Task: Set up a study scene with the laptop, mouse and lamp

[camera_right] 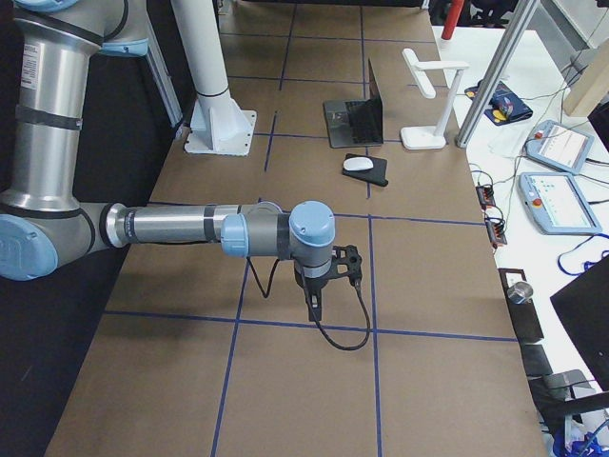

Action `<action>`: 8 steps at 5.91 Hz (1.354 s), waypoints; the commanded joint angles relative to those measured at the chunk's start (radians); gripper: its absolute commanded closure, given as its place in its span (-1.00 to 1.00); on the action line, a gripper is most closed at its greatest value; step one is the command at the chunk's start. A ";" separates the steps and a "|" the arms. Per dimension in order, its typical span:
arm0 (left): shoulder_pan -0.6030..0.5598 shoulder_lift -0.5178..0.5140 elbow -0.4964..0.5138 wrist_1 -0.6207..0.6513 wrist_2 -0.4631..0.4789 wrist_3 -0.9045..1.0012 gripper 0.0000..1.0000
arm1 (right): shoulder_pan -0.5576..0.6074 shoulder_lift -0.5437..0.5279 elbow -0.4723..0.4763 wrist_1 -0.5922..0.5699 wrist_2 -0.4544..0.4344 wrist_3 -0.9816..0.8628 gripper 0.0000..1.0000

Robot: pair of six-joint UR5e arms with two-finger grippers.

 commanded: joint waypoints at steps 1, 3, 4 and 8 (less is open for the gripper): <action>-0.047 0.050 0.024 -0.003 -0.010 0.045 -1.00 | 0.000 0.001 -0.004 0.000 0.002 0.001 -1.00; -0.045 0.083 0.071 -0.010 -0.001 0.042 -1.00 | 0.000 0.000 -0.004 0.001 0.003 0.001 -1.00; -0.045 0.084 0.073 -0.009 0.004 0.043 -1.00 | 0.000 0.000 -0.004 0.001 0.003 0.001 -1.00; -0.045 0.103 0.052 -0.007 0.025 0.048 -1.00 | 0.000 0.000 -0.004 0.001 0.003 0.001 -1.00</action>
